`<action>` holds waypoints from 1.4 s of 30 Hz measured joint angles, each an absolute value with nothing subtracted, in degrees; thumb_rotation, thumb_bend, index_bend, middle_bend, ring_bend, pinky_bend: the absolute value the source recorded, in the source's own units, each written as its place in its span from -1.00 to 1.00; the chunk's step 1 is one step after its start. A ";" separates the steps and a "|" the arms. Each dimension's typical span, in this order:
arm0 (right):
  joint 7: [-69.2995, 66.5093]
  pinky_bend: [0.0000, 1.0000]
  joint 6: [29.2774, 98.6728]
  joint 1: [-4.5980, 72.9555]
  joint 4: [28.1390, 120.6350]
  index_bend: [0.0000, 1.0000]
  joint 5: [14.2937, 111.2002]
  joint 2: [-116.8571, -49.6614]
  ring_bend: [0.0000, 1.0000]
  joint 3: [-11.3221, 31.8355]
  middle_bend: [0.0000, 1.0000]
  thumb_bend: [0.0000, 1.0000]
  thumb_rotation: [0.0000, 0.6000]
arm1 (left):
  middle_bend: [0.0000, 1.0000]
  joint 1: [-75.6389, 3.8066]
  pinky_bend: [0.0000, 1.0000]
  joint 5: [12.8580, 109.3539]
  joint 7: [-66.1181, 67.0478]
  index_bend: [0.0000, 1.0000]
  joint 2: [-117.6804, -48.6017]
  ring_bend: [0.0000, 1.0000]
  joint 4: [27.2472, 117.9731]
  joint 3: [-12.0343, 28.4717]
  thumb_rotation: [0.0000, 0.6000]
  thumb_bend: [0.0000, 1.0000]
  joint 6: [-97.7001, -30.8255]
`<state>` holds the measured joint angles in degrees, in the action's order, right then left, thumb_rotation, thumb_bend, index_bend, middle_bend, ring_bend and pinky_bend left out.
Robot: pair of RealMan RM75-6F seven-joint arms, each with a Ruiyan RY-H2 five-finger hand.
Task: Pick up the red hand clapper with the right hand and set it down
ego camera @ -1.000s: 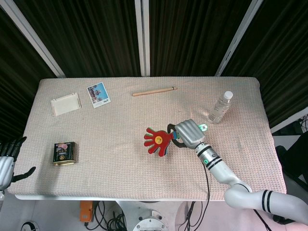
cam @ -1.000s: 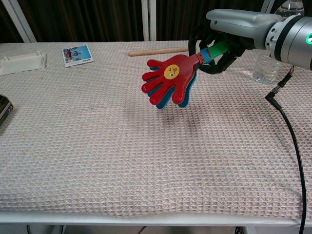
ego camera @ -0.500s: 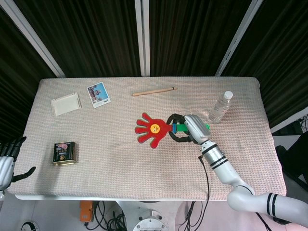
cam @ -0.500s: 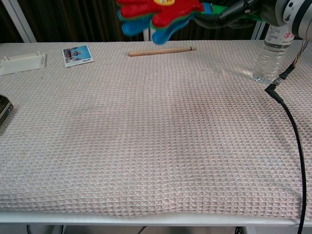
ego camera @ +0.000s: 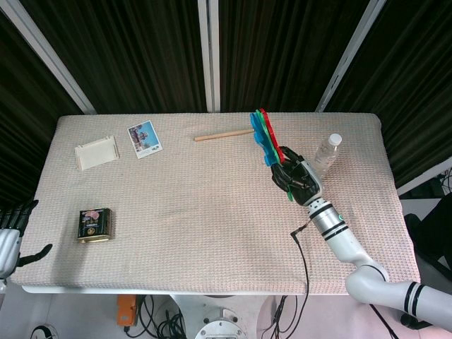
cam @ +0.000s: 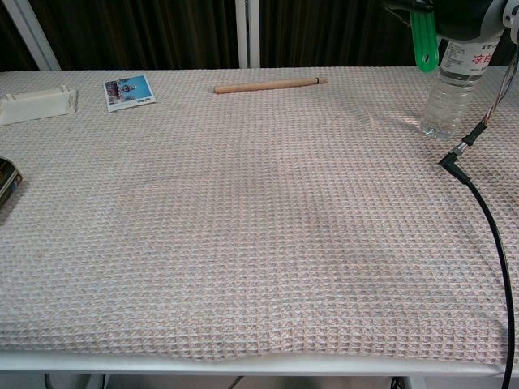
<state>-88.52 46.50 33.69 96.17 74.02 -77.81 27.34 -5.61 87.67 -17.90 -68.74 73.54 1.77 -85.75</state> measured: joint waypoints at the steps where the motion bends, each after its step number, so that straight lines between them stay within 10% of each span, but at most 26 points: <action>1: -88.36 0.98 46.50 33.80 95.83 0.77 74.61 -77.90 0.79 27.13 0.67 -0.05 1.00 | -1.00 -5.58 -0.97 87.65 -17.94 -0.93 -68.75 -1.00 73.51 1.76 1.00 -0.64 -85.74; 14: -35.91 0.98 49.36 36.69 90.58 0.69 81.85 -79.92 0.79 21.49 0.69 -0.05 1.00 | -1.00 -5.57 -0.97 87.85 -18.80 -0.93 -69.10 -1.00 73.01 1.57 1.00 -0.64 -85.67; 27: 27.69 1.00 49.61 39.64 96.12 0.74 62.78 -79.19 0.79 19.03 0.72 -0.05 1.00 | -1.00 -5.59 -0.97 87.68 -18.32 -0.93 -68.93 -1.00 73.35 1.64 1.00 -0.64 -85.60; 35: 17.67 1.00 52.75 37.64 98.32 0.74 67.06 -79.71 0.80 21.22 0.72 -0.05 1.00 | -1.00 -5.60 -0.97 87.69 -18.17 -0.93 -69.00 -1.00 73.38 1.72 1.00 -0.64 -85.74; 42: -25.31 1.00 52.97 34.98 100.46 0.74 70.02 -78.15 0.80 24.26 0.71 -0.05 1.00 | -1.00 -5.54 -0.97 87.80 -18.29 -0.93 -69.11 -1.00 73.17 1.70 1.00 -0.64 -85.95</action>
<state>-25.31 52.97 34.98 100.46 70.02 -78.15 24.26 -5.54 87.80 -18.29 -69.11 73.17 1.70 -85.95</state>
